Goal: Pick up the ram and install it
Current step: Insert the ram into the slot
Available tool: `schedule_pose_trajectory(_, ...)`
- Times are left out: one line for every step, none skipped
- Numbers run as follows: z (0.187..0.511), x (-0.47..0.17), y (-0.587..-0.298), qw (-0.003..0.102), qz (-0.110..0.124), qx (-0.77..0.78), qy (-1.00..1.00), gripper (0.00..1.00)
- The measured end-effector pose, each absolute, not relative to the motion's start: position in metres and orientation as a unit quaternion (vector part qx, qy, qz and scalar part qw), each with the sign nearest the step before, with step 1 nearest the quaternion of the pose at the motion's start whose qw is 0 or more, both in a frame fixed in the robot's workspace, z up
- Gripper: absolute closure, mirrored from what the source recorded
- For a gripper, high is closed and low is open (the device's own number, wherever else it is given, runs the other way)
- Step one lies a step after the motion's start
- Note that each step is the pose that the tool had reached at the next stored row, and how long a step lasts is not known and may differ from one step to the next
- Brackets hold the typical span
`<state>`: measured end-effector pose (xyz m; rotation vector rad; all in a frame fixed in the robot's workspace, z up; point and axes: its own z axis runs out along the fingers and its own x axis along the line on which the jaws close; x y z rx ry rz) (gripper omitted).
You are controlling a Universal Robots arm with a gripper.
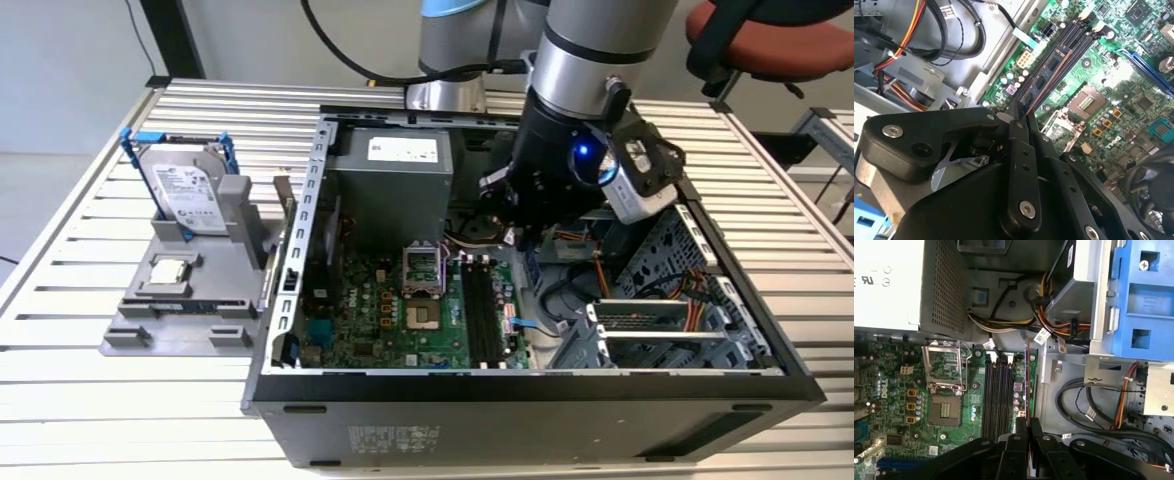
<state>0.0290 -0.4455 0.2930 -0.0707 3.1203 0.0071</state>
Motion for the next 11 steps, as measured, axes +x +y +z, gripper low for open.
schedule_pose_trajectory(0.291, 0.029, -0.445, 0.010, 0.002, -0.023, 1.000, 1.00)
schedule_pose_trajectory(0.289, 0.029, -0.445, 0.010, 0.002, -0.022, 1.000, 1.00)
schedule_pose_trajectory(0.288, 0.029, -0.445, 0.011, 0.001, -0.022, 1.000, 1.00)
schedule_pose_trajectory(0.286, 0.029, -0.445, 0.011, 0.000, -0.022, 1.000, 1.00)
schedule_pose_trajectory(0.285, 0.028, -0.445, 0.011, -0.001, -0.021, 1.000, 1.00)
schedule_pose_trajectory(0.283, 0.027, -0.445, 0.012, -0.001, -0.018, 1.000, 1.00)
schedule_pose_trajectory(0.281, 0.026, -0.445, 0.012, -0.001, -0.014, 1.000, 1.00)
schedule_pose_trajectory(0.279, 0.025, -0.445, 0.012, -0.001, -0.011, 1.000, 1.00)
schedule_pose_trajectory(0.277, 0.025, -0.445, 0.012, -0.001, -0.006, 1.000, 1.00)
schedule_pose_trajectory(0.276, 0.025, -0.445, 0.012, -0.001, 0.002, 1.000, 1.00)
schedule_pose_trajectory(0.274, 0.025, -0.445, 0.012, -0.001, 0.009, 1.000, 1.00)
